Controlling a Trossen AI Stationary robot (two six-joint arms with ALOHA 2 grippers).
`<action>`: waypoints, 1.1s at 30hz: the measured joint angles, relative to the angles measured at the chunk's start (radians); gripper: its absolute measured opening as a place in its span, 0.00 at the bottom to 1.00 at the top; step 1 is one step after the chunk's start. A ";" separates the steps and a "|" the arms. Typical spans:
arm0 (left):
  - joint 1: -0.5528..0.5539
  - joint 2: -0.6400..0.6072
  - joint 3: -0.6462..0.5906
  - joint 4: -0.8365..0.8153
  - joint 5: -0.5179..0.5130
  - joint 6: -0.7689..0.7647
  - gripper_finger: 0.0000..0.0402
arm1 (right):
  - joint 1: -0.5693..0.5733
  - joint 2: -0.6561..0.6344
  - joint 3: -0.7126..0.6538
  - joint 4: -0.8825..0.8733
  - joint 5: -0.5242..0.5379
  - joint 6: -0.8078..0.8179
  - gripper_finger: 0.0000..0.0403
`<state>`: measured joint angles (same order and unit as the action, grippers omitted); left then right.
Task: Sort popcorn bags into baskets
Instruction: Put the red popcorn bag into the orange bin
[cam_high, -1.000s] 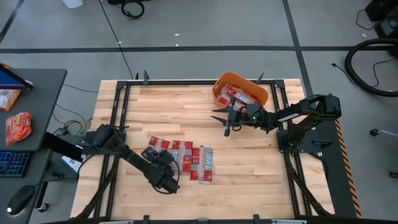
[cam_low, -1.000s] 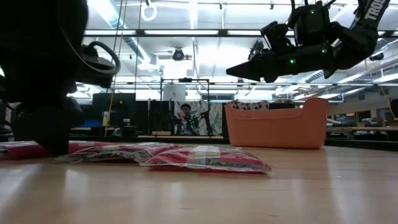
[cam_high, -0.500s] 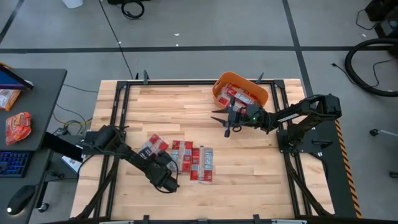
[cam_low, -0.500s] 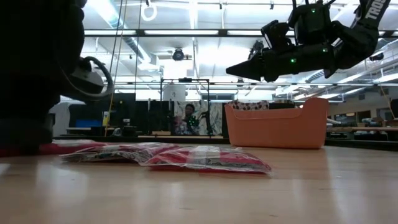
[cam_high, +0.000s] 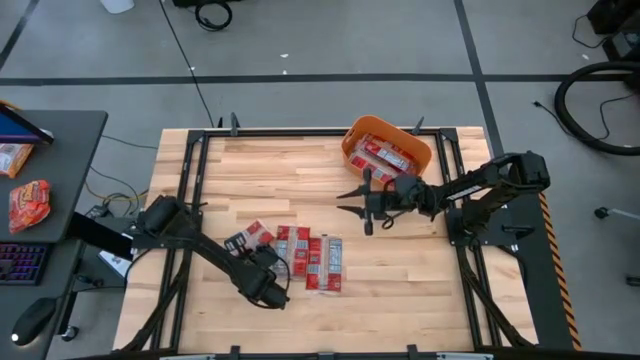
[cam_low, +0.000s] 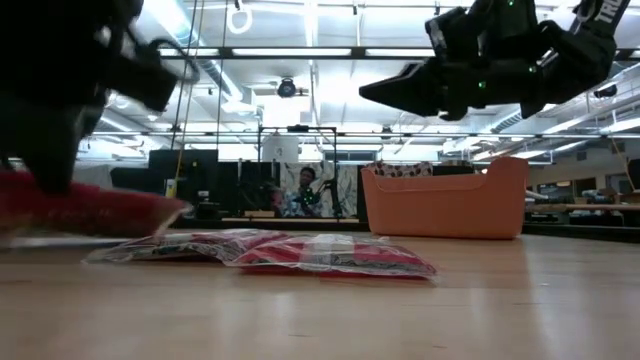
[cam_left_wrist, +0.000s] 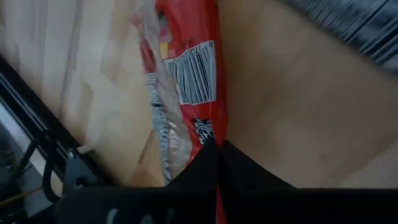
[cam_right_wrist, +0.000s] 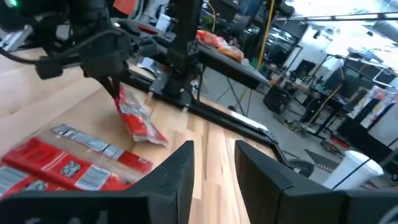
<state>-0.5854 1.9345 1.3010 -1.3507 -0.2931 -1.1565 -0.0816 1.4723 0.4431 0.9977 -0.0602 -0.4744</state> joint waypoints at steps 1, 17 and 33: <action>0.001 -0.012 0.010 -0.007 -0.008 0.002 0.01 | 0.011 0.000 0.007 -0.008 0.004 0.000 0.30; 0.035 -0.080 0.223 0.089 -0.315 0.298 0.01 | 0.105 0.000 0.032 -0.033 -0.066 -0.001 0.53; 0.085 -0.081 0.264 0.341 -0.478 0.690 0.01 | 0.144 0.000 0.032 -0.074 -0.057 -0.008 0.54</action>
<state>-0.4999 1.8534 1.5654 -1.0096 -0.7707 -0.4667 0.0620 1.4723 0.4751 0.9238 -0.1169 -0.4820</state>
